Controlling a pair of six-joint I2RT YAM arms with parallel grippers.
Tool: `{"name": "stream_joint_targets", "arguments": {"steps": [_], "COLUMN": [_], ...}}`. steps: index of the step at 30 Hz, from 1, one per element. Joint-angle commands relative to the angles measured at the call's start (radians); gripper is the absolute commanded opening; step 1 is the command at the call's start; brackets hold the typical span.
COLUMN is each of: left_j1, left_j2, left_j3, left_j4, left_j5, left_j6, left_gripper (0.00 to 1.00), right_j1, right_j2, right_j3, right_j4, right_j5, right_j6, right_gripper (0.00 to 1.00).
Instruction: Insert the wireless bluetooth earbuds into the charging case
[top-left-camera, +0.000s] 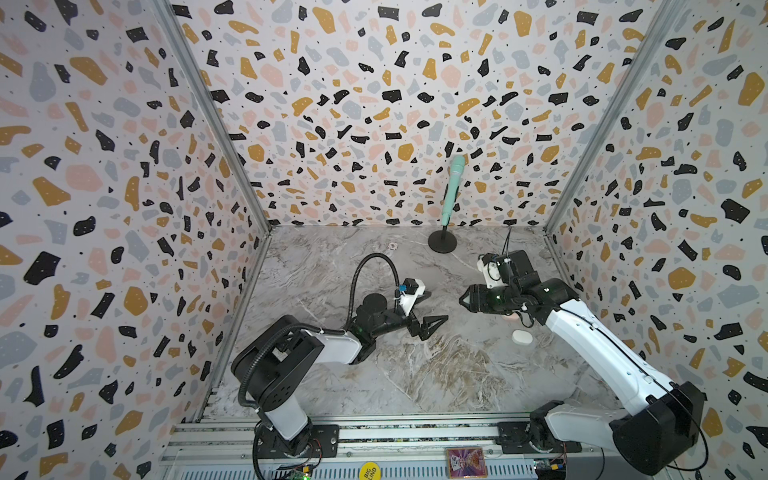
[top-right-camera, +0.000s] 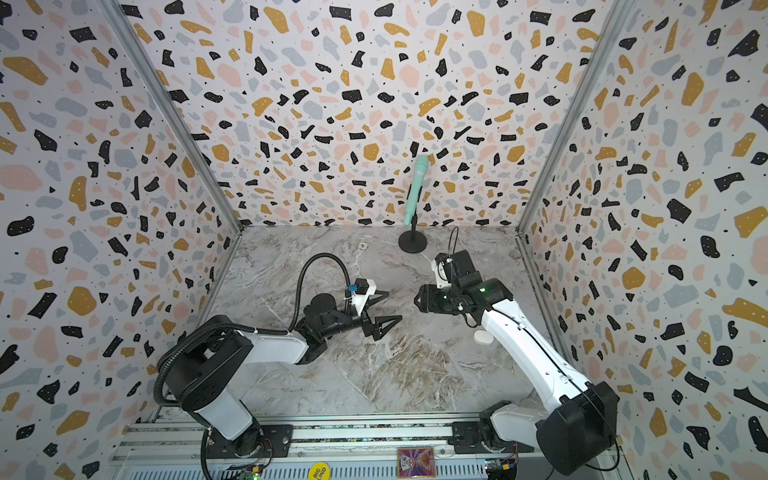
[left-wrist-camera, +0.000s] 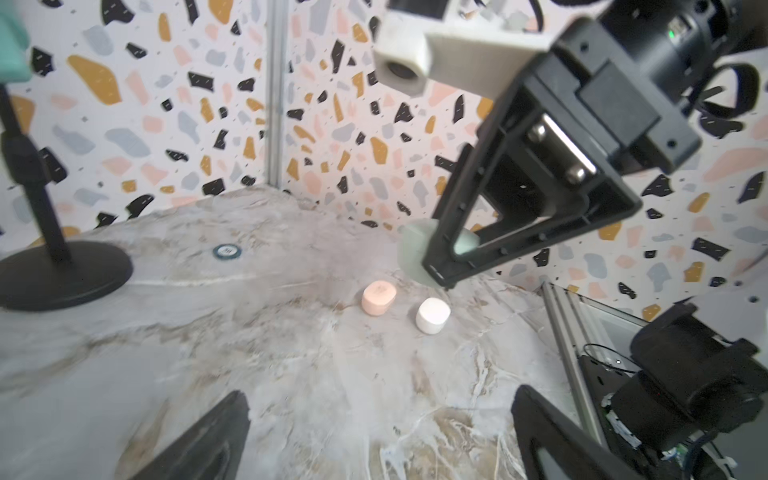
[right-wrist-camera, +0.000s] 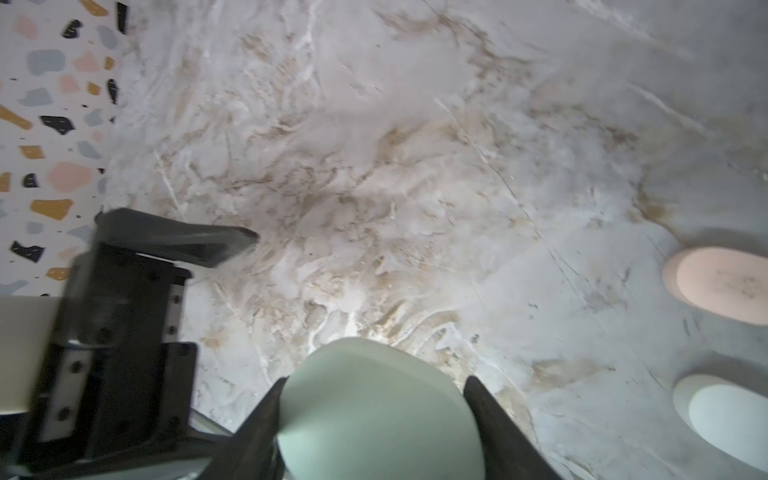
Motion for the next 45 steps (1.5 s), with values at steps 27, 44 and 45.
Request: {"name": "stream_joint_targets", "arguments": {"steps": [27, 44, 45], "left_j1": [0.071, 0.446, 0.46], "left_j2": [-0.21, -0.52, -0.527], "left_j3": [-0.089, -0.204, -0.218], "left_j4": [-0.259, -0.404, -0.389], "left_j5": [-0.365, -0.557, -0.572], "left_j6": [0.041, 0.16, 0.167], "left_gripper": [1.0, 1.0, 1.0], "right_j1": [-0.186, -0.224, -0.229], "right_j2": [0.06, -0.012, -0.006], "right_j3": [-0.5, -0.375, -0.379], "right_j4": [0.469, 0.583, 0.613], "right_j5": [0.164, 0.361, 0.379], "right_j6": [-0.017, -0.229, -0.23], "right_gripper": [0.73, 0.99, 0.99]}}
